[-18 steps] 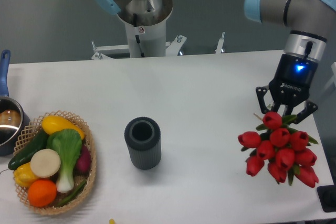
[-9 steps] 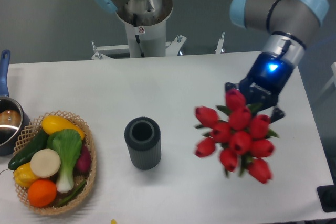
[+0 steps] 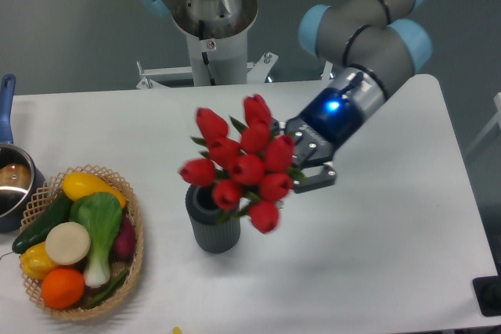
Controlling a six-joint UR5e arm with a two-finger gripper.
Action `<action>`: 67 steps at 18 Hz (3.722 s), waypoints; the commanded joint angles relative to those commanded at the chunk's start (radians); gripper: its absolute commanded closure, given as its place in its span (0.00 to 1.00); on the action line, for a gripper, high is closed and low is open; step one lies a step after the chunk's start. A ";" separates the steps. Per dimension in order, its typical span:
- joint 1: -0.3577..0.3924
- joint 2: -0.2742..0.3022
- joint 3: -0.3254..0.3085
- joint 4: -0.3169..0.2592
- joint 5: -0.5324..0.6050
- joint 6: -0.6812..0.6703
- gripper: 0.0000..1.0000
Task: Insert the flowers into the vase
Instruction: 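Carry the tulips over the dark grey vase, then lower the tulip stems down into the vase opening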
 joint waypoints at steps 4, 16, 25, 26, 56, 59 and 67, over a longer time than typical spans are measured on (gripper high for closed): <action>-0.019 0.029 -0.049 0.002 -0.040 0.002 0.85; -0.026 0.048 -0.195 0.000 -0.106 0.106 0.85; -0.020 -0.003 -0.192 0.000 -0.104 0.106 0.84; -0.020 -0.009 -0.193 0.000 -0.104 0.107 0.84; 0.014 -0.130 -0.279 0.002 -0.104 0.308 0.81; 0.006 -0.135 -0.281 0.002 -0.103 0.313 0.81; 0.009 -0.135 -0.279 0.003 -0.101 0.313 0.68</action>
